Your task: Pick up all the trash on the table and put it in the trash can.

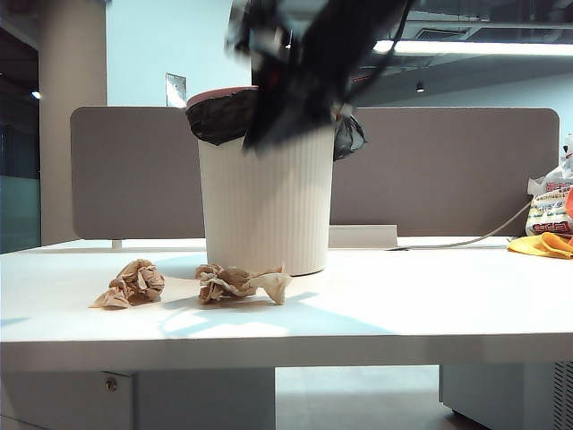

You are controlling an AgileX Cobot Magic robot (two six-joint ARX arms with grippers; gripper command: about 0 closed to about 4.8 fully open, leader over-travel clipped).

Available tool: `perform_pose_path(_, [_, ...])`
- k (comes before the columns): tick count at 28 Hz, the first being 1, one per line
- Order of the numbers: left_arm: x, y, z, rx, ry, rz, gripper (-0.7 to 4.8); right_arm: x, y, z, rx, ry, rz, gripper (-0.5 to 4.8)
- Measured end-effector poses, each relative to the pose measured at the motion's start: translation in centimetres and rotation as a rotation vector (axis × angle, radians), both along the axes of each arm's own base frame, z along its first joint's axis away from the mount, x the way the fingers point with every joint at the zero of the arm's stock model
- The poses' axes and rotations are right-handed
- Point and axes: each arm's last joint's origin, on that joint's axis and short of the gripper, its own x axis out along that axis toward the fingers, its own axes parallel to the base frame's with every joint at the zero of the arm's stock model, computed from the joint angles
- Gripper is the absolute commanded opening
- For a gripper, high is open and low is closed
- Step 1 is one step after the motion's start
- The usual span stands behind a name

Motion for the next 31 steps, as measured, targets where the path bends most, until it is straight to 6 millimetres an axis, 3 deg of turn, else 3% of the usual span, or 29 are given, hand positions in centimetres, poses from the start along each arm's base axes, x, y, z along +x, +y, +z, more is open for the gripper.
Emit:
perform_pose_path(2, [0.3, -0.1, -2.4, 0.031, 0.055, -0.005, -0.05, 0.9, 0.7, -2.8, -0.06, 0.034, 0.026, 2.86])
perform_pose_path(3, [0.3, -0.2, -3.0, 0.037, 0.068, -0.005, -0.05, 1.2, 0.9, -3.7, -0.078, 0.047, 0.033, 4.49])
perform_pose_path(4, [0.4, -0.2, -3.9, 0.047, 0.089, -0.005, -0.05, 1.4, 1.1, -5.0, -0.115, 0.062, 0.052, 4.79])
perform_pose_path(10, [0.4, -0.2, -4.4, 0.043, 0.1, -0.021, -0.05, 2.3, 2.0, -7.3, -0.228, -0.024, 0.082, 4.79])
perform_pose_path(16, [0.4, -0.2, -4.4, 0.039, 0.091, -0.02, -0.06, 3.1, 2.7, -10.6, -0.274, -0.002, 0.079, 4.79])
perform_pose_path(17, [0.4, -0.3, -4.4, 0.04, 0.091, -0.02, -0.05, 3.1, 2.7, -10.9, -0.276, 0.0, 0.078, 4.18])
perform_pose_path(18, [0.4, -0.3, -4.4, 0.04, 0.091, -0.02, -0.05, 3.3, 2.7, -11.2, -0.276, 0.002, 0.075, 2.15])
perform_pose_path(19, [0.4, -0.2, -4.4, 0.04, 0.091, -0.02, -0.05, 3.3, 2.7, -11.3, -0.272, 0.005, 0.069, -0.24])
perform_pose_path(20, [0.4, -0.2, -4.4, 0.04, 0.091, -0.021, -0.06, 3.4, 2.7, -11.3, -0.268, 0.007, 0.06, 0.12])
perform_pose_path(24, [0.4, -0.3, -4.4, 0.039, 0.092, -0.022, -0.06, 3.5, 2.6, -11.0, -0.258, 0.004, 0.05, -0.06])
perform_pose_path(26, [0.4, -0.3, -4.4, 0.039, 0.092, -0.023, -0.06, 3.2, 2.4, -9.8, -0.239, -0.009, 0.04, -0.06])
perform_pose_path(31, [0.3, -0.2, -3.8, 0.019, 0.048, -0.023, -0.05, 1.8, 1.3, -2.2, -0.108, -0.174, 0.014, -0.06])
